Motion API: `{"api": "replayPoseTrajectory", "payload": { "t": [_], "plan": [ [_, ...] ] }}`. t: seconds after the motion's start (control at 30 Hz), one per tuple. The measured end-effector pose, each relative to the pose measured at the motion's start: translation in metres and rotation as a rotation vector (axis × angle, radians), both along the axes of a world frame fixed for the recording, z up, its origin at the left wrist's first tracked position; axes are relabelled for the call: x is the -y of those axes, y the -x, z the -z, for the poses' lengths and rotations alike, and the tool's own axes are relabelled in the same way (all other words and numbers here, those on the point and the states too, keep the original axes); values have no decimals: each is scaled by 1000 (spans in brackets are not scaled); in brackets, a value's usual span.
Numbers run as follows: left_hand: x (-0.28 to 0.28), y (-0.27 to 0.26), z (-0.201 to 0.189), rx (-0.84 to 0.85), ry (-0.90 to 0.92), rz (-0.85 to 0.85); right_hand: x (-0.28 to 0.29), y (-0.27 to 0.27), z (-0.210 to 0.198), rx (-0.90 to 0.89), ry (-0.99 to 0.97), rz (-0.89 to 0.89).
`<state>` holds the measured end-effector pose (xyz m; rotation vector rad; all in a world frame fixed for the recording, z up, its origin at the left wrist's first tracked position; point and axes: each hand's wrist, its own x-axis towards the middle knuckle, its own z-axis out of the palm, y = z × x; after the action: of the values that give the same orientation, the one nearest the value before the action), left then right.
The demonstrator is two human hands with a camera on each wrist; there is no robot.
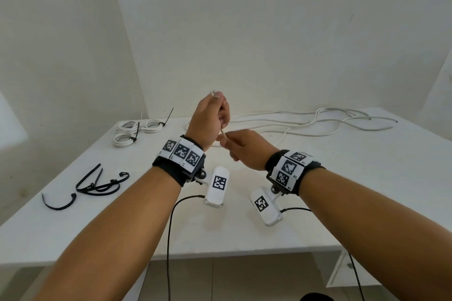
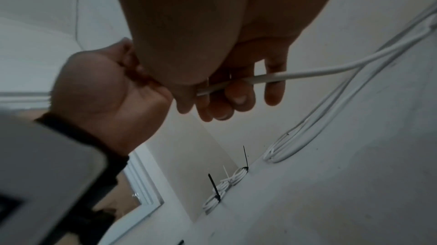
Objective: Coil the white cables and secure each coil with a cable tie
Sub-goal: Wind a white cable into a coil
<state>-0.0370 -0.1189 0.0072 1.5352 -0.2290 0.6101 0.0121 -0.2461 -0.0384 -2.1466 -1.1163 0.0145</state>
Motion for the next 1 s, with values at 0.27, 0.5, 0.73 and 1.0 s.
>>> {"api": "replayPoseTrajectory", "payload": {
  "t": [0.27, 0.5, 0.73, 1.0],
  "plan": [
    [-11, -13, 24, -112, -331, -198, -2, 11, -3, 145, 231, -42],
    [-34, -7, 38, -298, -681, -144, 15, -4, -31, 217, 131, -25],
    [-24, 7, 33, -381, -378, 130, 26, -18, -46, 124, -115, -44],
    [-12, 19, 20, -280, 9, 423, 34, -27, -39, -102, -388, 14]
  ]
}}
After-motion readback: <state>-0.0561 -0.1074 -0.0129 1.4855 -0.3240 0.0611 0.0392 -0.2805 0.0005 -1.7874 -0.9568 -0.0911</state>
